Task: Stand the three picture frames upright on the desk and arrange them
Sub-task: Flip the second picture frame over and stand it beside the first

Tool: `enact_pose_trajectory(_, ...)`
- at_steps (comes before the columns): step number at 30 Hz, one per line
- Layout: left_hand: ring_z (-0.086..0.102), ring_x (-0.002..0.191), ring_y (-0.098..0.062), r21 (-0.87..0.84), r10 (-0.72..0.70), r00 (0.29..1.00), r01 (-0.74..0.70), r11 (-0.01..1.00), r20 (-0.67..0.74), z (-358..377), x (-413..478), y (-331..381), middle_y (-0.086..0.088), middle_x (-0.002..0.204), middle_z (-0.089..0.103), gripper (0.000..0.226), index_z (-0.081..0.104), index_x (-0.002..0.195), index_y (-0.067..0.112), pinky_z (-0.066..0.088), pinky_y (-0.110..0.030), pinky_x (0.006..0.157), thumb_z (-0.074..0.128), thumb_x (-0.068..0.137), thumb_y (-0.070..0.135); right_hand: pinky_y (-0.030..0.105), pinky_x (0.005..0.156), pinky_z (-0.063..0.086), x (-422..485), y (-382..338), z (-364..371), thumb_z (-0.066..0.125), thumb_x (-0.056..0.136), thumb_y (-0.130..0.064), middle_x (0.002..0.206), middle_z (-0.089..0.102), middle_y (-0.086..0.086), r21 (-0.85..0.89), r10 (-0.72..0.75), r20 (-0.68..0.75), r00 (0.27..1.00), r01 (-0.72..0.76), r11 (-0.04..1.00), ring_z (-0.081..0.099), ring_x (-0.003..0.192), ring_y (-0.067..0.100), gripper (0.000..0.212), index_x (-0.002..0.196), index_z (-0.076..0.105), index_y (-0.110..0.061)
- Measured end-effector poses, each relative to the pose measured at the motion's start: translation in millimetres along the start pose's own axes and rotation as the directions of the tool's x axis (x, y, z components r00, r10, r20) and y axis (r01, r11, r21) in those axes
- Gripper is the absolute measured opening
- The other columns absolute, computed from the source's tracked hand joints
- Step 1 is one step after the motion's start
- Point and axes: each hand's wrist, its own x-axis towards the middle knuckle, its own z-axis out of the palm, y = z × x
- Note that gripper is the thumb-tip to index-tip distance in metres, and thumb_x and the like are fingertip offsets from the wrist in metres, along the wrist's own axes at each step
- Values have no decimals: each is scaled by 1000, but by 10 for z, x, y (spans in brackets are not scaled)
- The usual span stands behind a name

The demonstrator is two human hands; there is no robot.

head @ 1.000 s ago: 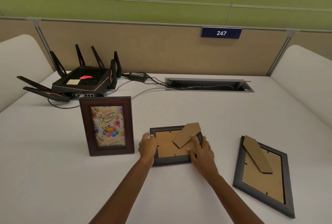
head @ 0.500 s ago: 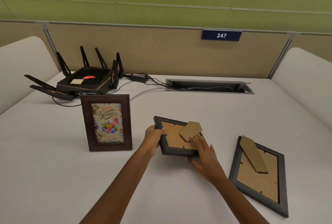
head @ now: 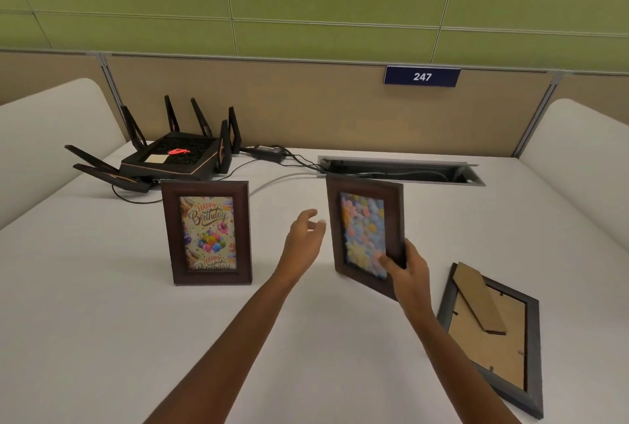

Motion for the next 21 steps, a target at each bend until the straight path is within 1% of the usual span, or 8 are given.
enact_pose_trajectory(3,46,124,-28,57,-46,998,48,997,-30,-12,-19,-214,-17,138,44,40,36,135,12,37,-36,104,37,97,23,18,60,57,55,-31,-66,58,83,-6,98,63,0,200,133,56,990,-142,970,65,85,16,24,100,53,-22)
enact_pose_trajectory(6,47,124,-29,31,-73,997,72,997,32,-8,-64,-324,-16,137,47,39,40,132,10,38,-39,107,34,98,26,25,56,60,69,-41,-88,58,82,-2,96,68,1,371,251,119,961,-277,886,71,76,16,25,97,58,-22)
enact_pose_trajectory(8,55,112,-25,-44,-70,994,74,996,86,4,-100,-338,-12,123,57,37,48,124,6,49,-36,95,32,98,27,28,54,60,63,-35,-88,58,82,-3,93,69,0,419,297,161,941,-337,843,72,72,16,23,95,60,-21)
enact_pose_trajectory(10,58,99,-20,-107,-72,991,84,991,115,23,-126,-330,-9,108,61,33,55,108,5,51,-30,84,34,98,28,29,54,60,53,-27,-94,57,82,-6,92,71,1,439,322,205,924,-381,814,73,71,18,19,94,62,-20)
enact_pose_trajectory(13,59,95,-23,-99,-82,994,89,991,72,41,-137,-347,-13,100,62,29,54,90,6,50,-39,89,37,97,29,30,57,61,52,-45,-109,54,85,-12,94,70,2,420,333,272,903,-423,803,72,72,19,15,97,61,-18)
enact_pose_trajectory(15,60,95,-25,-64,-74,997,75,995,26,39,-135,-368,-17,101,62,29,54,88,7,50,-40,89,37,96,29,30,59,61,72,-75,-109,52,87,-14,95,69,2,388,335,302,892,-436,812,72,75,20,15,99,59,-17)
enact_pose_trajectory(17,60,95,-25,-91,-74,997,76,993,25,28,-143,-375,-18,104,63,29,54,89,7,50,-39,89,37,96,29,31,64,60,95,-105,-111,51,88,-15,101,67,5,353,339,327,882,-447,822,69,84,23,18,106,56,-15)
enact_pose_trajectory(21,61,105,-30,-110,-81,997,82,991,17,17,-152,-393,-20,113,63,34,56,104,-1,51,-35,86,38,96,27,32,71,58,115,-143,-118,52,88,-16,110,64,6,297,337,389,857,-463,835,65,95,25,28,116,50,-14)
